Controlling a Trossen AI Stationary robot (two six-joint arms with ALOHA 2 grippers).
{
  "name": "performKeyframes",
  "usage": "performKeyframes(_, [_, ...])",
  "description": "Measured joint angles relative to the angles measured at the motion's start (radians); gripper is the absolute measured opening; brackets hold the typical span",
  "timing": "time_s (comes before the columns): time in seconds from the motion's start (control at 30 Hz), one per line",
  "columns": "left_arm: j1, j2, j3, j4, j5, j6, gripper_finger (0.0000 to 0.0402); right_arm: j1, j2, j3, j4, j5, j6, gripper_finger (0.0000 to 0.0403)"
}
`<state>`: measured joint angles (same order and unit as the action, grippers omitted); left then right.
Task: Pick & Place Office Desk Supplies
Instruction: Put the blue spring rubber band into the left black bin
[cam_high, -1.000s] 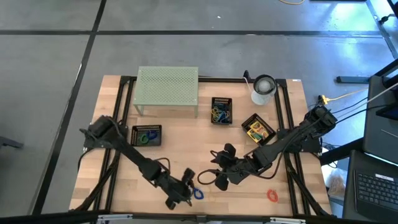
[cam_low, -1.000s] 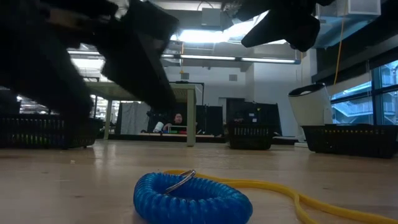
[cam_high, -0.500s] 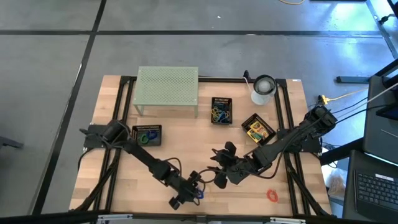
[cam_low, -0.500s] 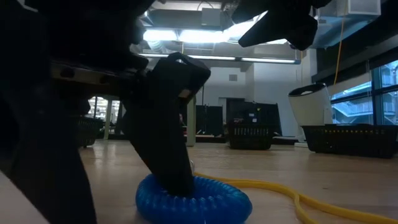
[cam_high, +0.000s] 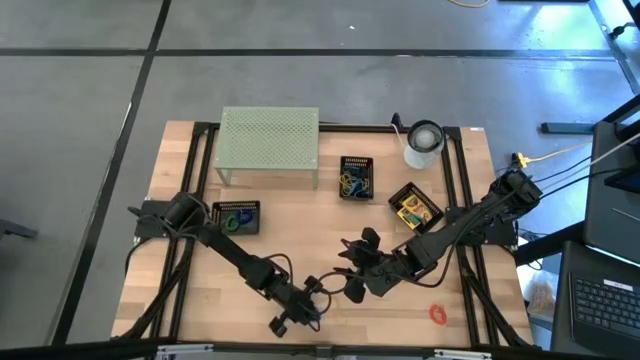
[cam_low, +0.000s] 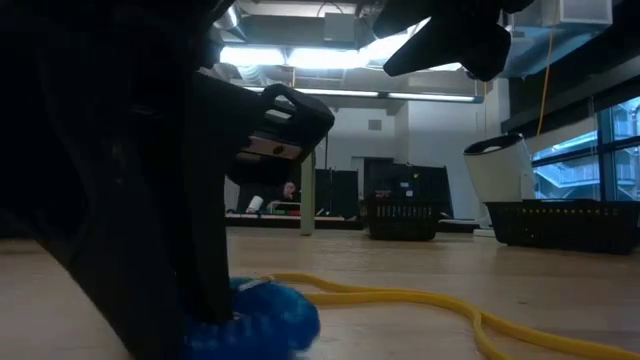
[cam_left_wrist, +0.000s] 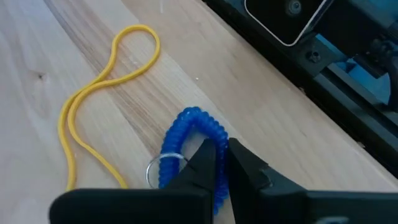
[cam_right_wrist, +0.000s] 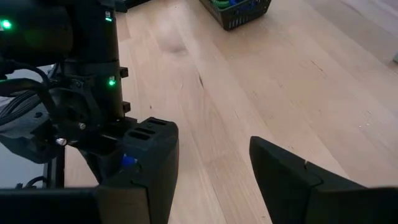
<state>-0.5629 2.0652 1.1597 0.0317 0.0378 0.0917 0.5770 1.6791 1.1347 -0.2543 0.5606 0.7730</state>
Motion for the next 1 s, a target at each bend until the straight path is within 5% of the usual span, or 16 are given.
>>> performKeyframes(0.43, [-0.042, -0.255, -0.008, -0.052, -0.079, 0.025, 0.0015, 0.000, 0.000, 0.000, 0.000, 0.008, -0.003, 0.0198])
performKeyframes(0.8, [-0.115, -0.527, -0.004, 0.059, -0.412, 0.072, 0.0014, 0.000, 0.000, 0.000, 0.000, 0.089, -0.014, 0.0198])
performKeyframes(1.0, [-0.154, -0.611, -0.004, 0.103, -0.688, 0.113, 0.0014, -0.006, 0.000, 0.000, 0.009, 0.125, -0.089, 0.0198])
